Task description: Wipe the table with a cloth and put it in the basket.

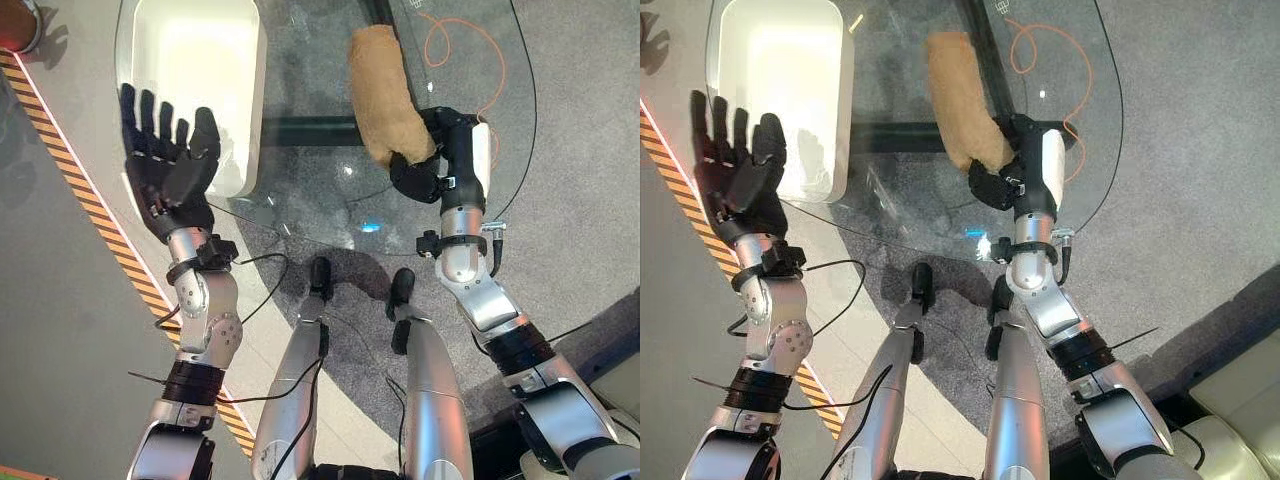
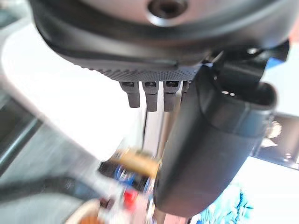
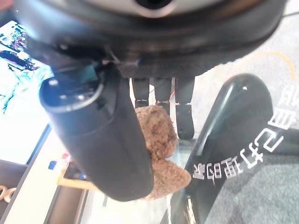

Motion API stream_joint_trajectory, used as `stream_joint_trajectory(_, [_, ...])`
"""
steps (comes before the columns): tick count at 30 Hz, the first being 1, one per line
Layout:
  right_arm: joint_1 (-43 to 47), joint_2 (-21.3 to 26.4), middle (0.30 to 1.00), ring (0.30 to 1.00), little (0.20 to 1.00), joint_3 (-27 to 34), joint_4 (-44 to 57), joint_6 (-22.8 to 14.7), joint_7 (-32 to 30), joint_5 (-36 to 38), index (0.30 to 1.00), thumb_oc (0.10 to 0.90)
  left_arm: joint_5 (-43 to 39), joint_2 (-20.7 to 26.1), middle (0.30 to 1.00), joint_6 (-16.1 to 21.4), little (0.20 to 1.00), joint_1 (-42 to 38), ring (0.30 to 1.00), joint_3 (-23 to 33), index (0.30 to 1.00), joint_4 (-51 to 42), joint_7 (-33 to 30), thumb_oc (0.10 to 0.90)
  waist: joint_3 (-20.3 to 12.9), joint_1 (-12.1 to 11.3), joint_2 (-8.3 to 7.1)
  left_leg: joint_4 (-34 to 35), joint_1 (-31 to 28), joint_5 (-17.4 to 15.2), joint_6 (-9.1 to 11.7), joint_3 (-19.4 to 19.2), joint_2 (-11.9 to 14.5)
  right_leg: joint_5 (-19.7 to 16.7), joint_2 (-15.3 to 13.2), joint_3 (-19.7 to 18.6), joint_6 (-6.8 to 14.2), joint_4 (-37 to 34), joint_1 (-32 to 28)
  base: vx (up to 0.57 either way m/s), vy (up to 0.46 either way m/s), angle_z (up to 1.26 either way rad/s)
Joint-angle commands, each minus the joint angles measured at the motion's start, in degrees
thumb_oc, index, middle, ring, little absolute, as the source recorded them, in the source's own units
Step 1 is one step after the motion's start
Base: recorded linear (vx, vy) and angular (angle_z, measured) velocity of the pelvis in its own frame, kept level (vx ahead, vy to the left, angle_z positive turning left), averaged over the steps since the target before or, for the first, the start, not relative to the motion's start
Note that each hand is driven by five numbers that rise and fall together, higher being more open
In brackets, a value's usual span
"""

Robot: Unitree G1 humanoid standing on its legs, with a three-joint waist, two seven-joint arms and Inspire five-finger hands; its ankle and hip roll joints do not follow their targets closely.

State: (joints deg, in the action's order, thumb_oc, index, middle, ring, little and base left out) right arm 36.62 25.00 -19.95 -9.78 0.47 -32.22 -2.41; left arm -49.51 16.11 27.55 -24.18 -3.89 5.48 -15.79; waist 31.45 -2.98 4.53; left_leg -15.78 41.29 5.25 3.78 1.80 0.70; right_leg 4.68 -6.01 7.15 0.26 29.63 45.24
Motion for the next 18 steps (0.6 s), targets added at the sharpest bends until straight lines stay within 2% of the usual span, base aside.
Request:
stream_joint_trajectory(1, [4.0, -0.7, 0.300, 0.300, 0.200, 3.3, 15.1, -11.5, 0.3, -5.7, 0.300, 0.100, -2.7, 2.0, 0.900, 2.0, 0.900, -0.9, 0.900, 1.8, 0.900, -8.7, 7.2, 0.800, -1.7, 0.3, -0.12, -2.3, -2.1, -5.0, -3.3, -3.0, -4.6, 0.0, 2.8, 1.3, 1.3, -4.2, -3.6, 0.01, 0.012, -0.04])
stream_joint_trajectory(6, [3.8, -0.4, 0.300, 0.300, 0.200, 3.5, 16.6, -12.1, 0.8, -6.2, 0.300, 0.100, -7.3, 2.0, 0.900, 0.5, 0.900, -1.3, 0.900, 1.4, 0.900, -9.4, 10.1, 0.800, -1.7, 0.6, -0.15, -2.4, -2.1, -5.1, -3.4, -3.3, -4.5, 0.0, 2.8, 1.2, 1.4, -4.3, -3.6, 0.00, 0.002, -0.01])
stream_joint_trajectory(12, [4.7, 0.0, 0.300, 0.300, 0.200, 2.4, 18.4, -12.5, 1.9, -7.7, 0.300, 0.100, -13.3, 1.3, 0.900, -3.1, 0.900, -3.1, 0.900, -0.4, 0.900, -11.4, 15.7, 0.800, -1.7, 1.2, -0.38, -2.2, -2.3, -5.0, -3.4, -3.5, -4.5, -0.2, 3.0, 0.9, 1.6, -4.5, -3.8, 0.00, 0.000, 0.00])
stream_joint_trajectory(18, [5.6, 0.6, 0.300, 0.300, 0.200, 1.3, 18.5, -12.0, 2.8, -7.7, 0.300, 0.100, -15.4, 1.5, 0.900, -4.7, 0.900, -5.1, 0.900, -1.2, 0.900, -12.2, 18.1, 0.800, -1.7, 1.5, -0.53, -2.2, -2.5, -5.1, -3.2, -3.7, -4.5, -0.2, 2.9, 0.9, 1.6, -4.7, -4.0, 0.00, 0.000, 0.00])
